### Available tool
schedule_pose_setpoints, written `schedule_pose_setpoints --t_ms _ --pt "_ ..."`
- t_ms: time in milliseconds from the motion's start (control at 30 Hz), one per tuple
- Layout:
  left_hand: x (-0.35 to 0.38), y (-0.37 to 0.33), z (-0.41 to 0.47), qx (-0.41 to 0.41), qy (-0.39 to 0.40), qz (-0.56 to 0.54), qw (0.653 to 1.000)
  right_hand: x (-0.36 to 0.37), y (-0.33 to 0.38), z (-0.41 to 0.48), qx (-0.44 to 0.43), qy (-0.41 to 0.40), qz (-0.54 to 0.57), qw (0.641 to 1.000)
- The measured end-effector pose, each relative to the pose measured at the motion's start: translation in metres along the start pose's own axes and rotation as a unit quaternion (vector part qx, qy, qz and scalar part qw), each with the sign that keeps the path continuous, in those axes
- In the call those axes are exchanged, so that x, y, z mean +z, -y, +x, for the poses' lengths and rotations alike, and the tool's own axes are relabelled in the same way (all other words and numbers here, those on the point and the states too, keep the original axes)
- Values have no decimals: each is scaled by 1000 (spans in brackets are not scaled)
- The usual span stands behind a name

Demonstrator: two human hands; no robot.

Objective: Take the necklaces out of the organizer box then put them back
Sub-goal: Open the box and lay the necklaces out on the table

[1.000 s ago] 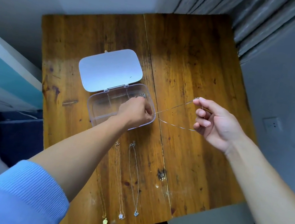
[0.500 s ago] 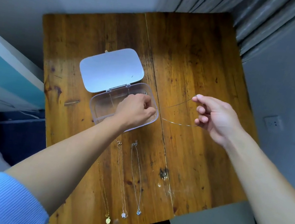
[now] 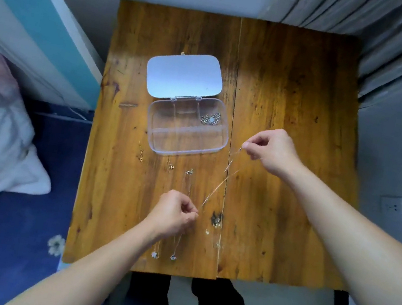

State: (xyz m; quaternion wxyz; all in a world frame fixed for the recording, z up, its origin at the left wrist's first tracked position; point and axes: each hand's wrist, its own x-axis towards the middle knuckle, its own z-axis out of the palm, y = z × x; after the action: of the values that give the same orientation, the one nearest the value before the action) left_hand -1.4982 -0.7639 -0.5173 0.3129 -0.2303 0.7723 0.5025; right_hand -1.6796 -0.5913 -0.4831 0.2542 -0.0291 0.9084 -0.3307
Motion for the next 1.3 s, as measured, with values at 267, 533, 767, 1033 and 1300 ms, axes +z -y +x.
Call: schedule_pose_setpoints --t_ms 267,533,767,1033,1300 --pt "82 39 -34 -48 -106 -14 993 45 -10 4 -35 132 -65 988" --pt "114 51 -45 -65 -102 16 993 81 -13 -1 -134 130 -162 969" --pt "109 47 -49 -64 -90 86 990 77 -12 -3 -149 95 -196 965" --pt "40 31 -37 3 -175 160 971 39 -1 4 -157 -27 -146 976" --pt "-65 -20 18 187 -305 286 889 40 51 27 -191 -78 -170 964"
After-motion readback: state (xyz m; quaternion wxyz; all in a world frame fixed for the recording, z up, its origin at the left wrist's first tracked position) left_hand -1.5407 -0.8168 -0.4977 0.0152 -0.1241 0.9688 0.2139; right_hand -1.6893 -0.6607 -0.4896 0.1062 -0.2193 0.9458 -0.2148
